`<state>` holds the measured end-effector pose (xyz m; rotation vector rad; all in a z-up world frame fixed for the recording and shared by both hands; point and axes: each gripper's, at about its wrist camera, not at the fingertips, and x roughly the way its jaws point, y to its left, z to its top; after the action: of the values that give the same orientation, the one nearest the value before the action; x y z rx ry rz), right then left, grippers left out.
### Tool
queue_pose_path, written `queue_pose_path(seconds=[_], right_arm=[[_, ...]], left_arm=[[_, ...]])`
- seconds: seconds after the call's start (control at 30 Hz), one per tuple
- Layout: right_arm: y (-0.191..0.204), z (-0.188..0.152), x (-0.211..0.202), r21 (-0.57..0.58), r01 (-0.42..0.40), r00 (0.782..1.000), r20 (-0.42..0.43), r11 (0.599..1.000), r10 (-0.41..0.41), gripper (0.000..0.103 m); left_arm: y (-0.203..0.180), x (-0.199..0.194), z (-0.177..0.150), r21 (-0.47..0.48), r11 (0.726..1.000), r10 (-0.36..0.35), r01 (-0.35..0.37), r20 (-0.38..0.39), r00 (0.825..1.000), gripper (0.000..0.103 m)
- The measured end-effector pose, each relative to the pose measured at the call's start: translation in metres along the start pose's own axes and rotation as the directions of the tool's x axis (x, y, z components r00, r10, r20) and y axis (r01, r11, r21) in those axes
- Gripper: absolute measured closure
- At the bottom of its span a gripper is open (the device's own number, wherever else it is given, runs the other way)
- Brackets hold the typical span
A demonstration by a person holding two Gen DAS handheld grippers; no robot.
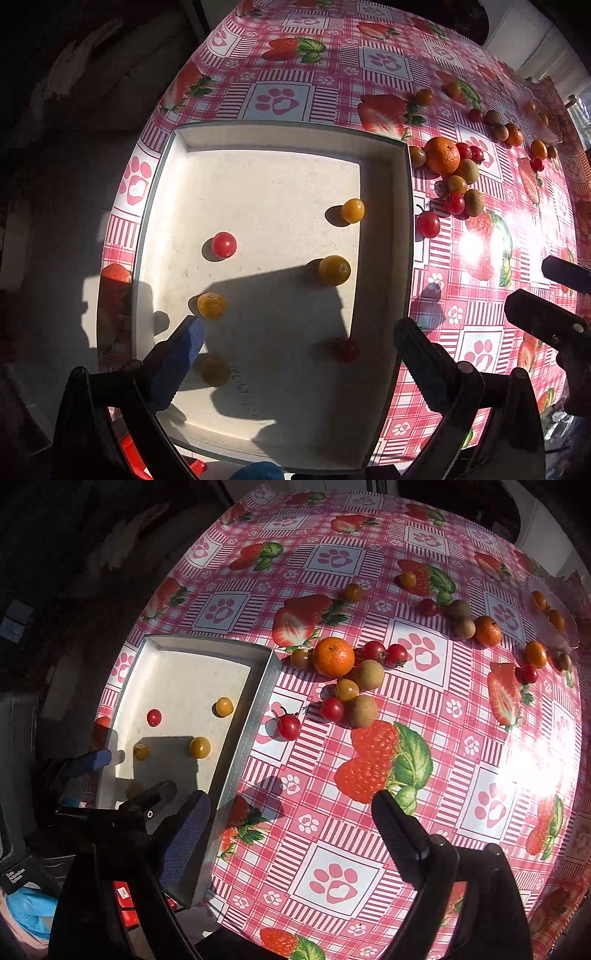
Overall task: Organize fruits
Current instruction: 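Lift both grippers out of the tray back toward the fruit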
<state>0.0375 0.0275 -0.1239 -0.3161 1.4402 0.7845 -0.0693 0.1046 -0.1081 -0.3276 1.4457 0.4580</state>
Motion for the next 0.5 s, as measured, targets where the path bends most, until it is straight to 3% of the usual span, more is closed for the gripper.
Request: queue_pose_path(seconds=[0.13,0.5], right_arm=[[-0.043,-0.016,0.001,0.099,0.033,0.999,-0.033,0.995,-0.030,0.012],[-0.117,-0.023,-0.005,0.200,0.071,0.997,-0.041,0.977,-0.064,0.012]], left_arm=[[-0.034,-0.001,0.003,0.082,0.995,0.050,-0.049,-0.012,0.999,0.000],[-0.107,0.007,0.018,0.182,0.983,0.007,0.004,-0.060,0.998,0.000]])
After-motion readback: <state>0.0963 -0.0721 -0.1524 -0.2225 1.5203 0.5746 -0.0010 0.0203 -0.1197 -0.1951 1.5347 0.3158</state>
